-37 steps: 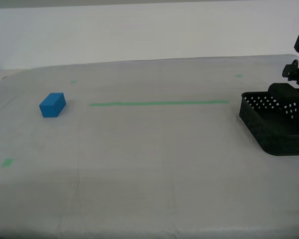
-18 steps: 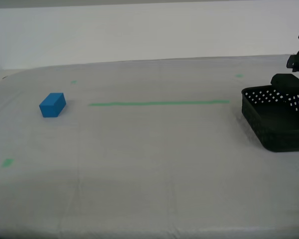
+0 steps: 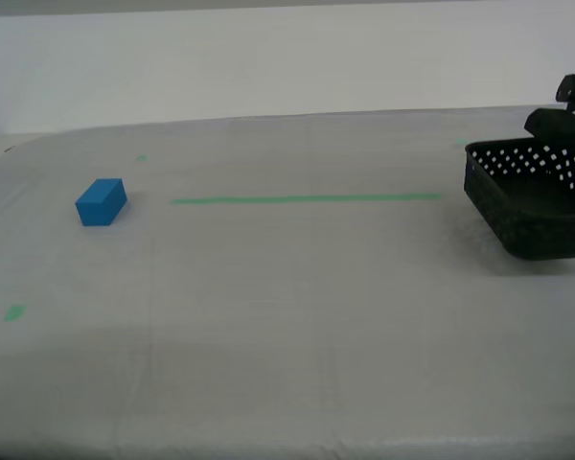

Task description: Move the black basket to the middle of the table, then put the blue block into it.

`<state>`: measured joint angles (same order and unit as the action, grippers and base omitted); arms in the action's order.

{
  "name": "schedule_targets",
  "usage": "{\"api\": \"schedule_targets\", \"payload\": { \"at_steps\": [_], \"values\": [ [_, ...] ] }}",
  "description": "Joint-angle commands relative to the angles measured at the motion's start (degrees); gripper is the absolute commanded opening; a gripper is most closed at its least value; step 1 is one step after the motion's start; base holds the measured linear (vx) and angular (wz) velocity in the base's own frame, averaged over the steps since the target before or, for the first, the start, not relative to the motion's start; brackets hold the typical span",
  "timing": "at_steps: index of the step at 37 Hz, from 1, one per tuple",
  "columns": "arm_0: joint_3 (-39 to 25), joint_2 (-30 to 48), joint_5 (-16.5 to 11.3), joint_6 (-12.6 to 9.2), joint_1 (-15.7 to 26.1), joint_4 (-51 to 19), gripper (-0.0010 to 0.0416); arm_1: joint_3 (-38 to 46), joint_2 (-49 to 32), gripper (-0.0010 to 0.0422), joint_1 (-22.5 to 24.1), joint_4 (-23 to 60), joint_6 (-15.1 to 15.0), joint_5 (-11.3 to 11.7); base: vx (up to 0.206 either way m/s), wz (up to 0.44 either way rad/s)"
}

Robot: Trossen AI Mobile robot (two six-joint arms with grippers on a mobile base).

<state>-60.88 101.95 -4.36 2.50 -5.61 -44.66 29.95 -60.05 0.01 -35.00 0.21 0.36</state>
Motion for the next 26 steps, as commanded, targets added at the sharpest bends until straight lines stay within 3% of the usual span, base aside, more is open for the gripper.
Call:
{"api": "schedule_targets", "payload": {
  "at_steps": [1,17,26],
  "values": [
    [-1.64,-1.51,-0.70,-1.60,0.04,-0.87,-0.0001,0.02,0.02,0.0000,0.02,-0.26,-0.07,0.04,0.000,0.000],
    [-12.48,-4.11,-0.79,-3.06,0.24,-8.31,-0.0001,0.02,0.04,0.0000,0.02,-0.24,-0.07,0.04,0.000,0.000],
    [-17.09,-4.11,-3.13,-3.85,0.76,-9.99,-0.0001,0.02,0.02,0.0000,0.02,-0.24,-0.07,0.04,0.000,0.000]
  ]
}}
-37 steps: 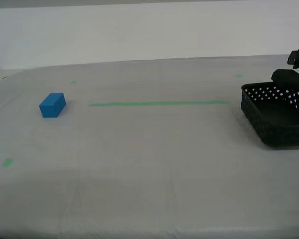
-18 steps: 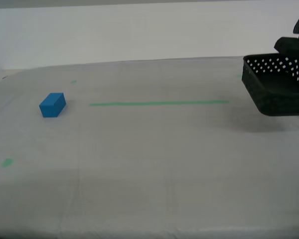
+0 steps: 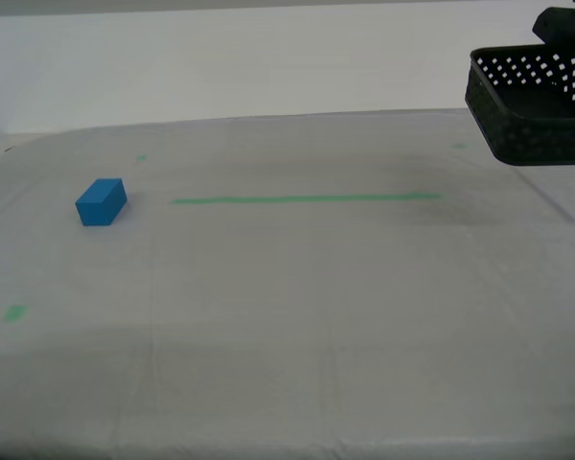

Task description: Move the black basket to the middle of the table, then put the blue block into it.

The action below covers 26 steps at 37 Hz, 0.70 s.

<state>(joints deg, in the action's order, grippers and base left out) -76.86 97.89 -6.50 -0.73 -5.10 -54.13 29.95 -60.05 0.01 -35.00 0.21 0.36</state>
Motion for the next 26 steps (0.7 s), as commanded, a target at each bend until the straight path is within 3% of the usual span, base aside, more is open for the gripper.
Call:
{"api": "schedule_targets", "payload": {
  "at_steps": [1,26],
  "values": [
    [-1.44,-0.04,-1.01,-0.76,0.31,-0.55,-0.0001,0.02,0.02,0.0000,0.02,-0.24,-0.07,0.04,0.000,0.000],
    [-10.56,0.24,-2.05,-5.64,5.05,-5.16,-0.0001,0.02,0.02,0.0000,0.02,-0.24,-0.07,0.04,0.000,0.000]
  ]
}}
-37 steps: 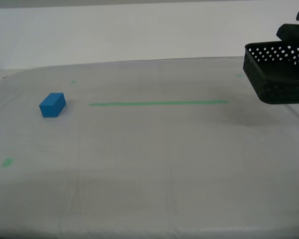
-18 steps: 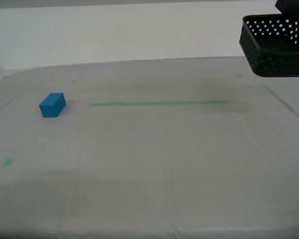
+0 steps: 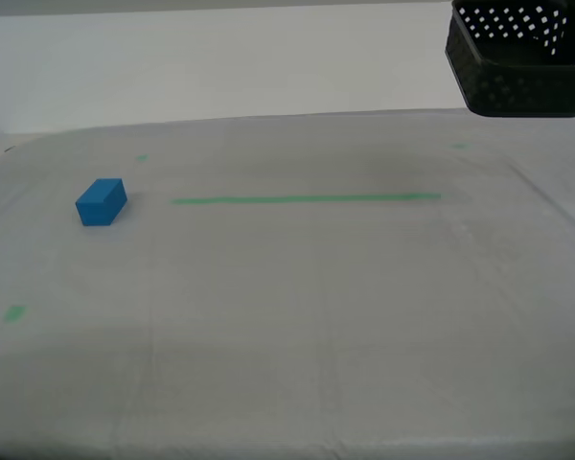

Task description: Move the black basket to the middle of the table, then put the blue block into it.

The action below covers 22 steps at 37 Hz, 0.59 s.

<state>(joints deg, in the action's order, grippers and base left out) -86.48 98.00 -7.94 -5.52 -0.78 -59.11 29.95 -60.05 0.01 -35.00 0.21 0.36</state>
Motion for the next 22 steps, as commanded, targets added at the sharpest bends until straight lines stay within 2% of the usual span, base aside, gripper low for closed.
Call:
{"api": "schedule_targets", "payload": {
  "at_steps": [1,9,16,22],
  "values": [
    [-1.22,0.13,-0.63,-1.05,0.94,-0.20,-0.0001,0.02,0.02,0.0000,0.02,-0.24,-0.07,0.04,0.000,0.000],
    [-3.23,0.13,-0.63,-3.61,4.13,-0.31,-0.0001,0.02,0.02,0.0000,0.02,-0.26,-0.07,0.04,0.000,0.000],
    [-3.65,0.13,-0.59,-7.69,7.61,0.31,-0.0001,0.02,0.04,0.0000,0.00,-0.26,-0.07,0.04,0.000,0.000],
    [-3.63,0.13,-0.66,-9.75,10.14,0.44,-0.0001,0.02,0.04,0.0000,0.02,-0.24,-0.07,0.04,0.000,0.000]
  ]
}}
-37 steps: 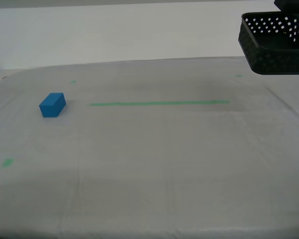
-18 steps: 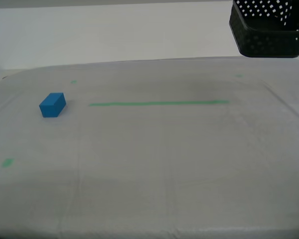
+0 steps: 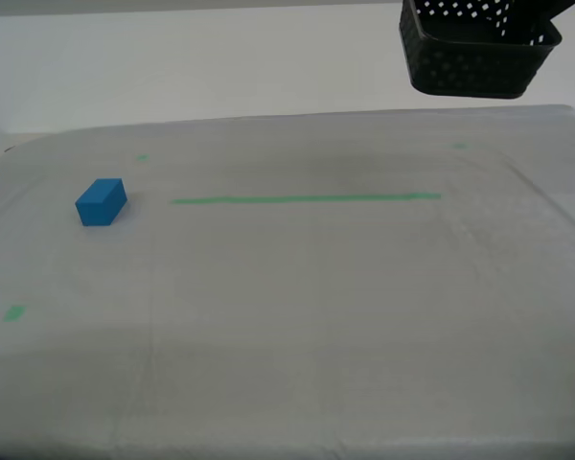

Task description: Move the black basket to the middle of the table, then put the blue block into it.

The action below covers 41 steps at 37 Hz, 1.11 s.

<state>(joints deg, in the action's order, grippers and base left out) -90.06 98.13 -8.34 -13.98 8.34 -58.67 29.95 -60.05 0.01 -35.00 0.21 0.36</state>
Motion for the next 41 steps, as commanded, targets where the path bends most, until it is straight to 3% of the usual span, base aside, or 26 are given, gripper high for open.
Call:
{"api": "schedule_targets", "payload": {
  "at_steps": [1,18,26,32,41],
  "values": [
    [-0.04,0.00,-0.46,-1.53,1.29,-0.02,-0.0001,0.02,0.02,0.0000,0.02,-0.26,-0.07,0.04,0.000,0.000],
    [-7.21,0.00,-0.46,-0.61,1.90,-9.49,-0.0001,0.02,0.02,0.0000,0.00,-0.26,-0.07,0.04,0.000,0.000],
    [-8.11,0.02,-0.37,-2.27,2.73,-10.75,-0.0001,0.02,0.02,0.0000,0.02,-0.24,-0.07,0.04,0.000,0.000],
    [-10.34,4.76,-0.94,-1.79,4.17,-10.34,-0.0001,0.02,0.02,0.0000,0.00,-0.22,-0.04,0.04,0.000,0.000],
    [-19.71,13.99,-0.57,-0.98,9.01,-9.97,-0.0001,0.02,0.02,0.0000,0.00,-0.22,-0.04,0.04,0.000,0.000]
  ]
}}
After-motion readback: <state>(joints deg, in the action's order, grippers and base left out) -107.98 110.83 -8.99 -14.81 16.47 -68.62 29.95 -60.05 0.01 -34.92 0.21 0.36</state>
